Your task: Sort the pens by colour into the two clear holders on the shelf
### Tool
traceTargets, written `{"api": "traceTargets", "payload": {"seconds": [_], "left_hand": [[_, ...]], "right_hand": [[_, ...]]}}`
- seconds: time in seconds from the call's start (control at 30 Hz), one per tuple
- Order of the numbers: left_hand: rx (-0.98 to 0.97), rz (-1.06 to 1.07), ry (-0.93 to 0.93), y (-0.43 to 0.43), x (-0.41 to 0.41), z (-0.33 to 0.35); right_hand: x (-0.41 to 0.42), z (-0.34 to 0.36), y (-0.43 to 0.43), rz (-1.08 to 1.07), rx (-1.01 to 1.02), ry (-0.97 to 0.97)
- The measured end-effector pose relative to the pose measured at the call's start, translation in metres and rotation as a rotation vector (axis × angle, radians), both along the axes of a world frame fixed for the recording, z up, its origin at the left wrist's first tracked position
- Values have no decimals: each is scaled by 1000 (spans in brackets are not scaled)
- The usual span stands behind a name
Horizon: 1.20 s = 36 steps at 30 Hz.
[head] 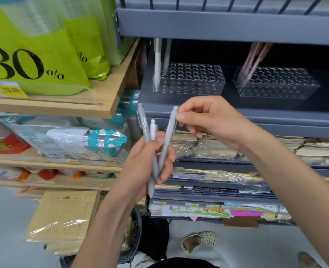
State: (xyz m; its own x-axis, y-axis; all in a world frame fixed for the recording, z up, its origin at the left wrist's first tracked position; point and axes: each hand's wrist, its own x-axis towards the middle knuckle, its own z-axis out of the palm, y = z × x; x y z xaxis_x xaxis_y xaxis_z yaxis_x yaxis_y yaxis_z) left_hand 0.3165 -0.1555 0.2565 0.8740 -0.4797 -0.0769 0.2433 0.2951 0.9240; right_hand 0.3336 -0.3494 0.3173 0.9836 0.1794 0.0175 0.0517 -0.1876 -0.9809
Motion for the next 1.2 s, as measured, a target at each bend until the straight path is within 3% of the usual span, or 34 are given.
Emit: {"api": "traceTargets", "payload": {"seconds": [0.13, 0.27, 0.37, 0.47, 0.63, 0.87, 1.2], "left_hand": [[-8, -30, 27, -3, -3, -2], [-115, -44, 84, -2, -1, -4], [-105, -49, 78, -1, 2, -3], [-32, -39, 40, 0, 4, -4], [4, 34, 9, 5, 6, -7], [75, 80, -73, 10, 7, -8], [102, 70, 2, 21, 9, -16]], "right_hand": [[3, 0, -5, -205, 141, -76], [1, -5, -4, -79, 293, -57], [2, -8, -3, -20, 271, -41], [8, -7, -2, -69, 261, -72], [31, 15, -5, -279, 414, -195], [83, 40, -12, -658, 361, -435], [120, 29, 2, -622, -63, -445]]}}
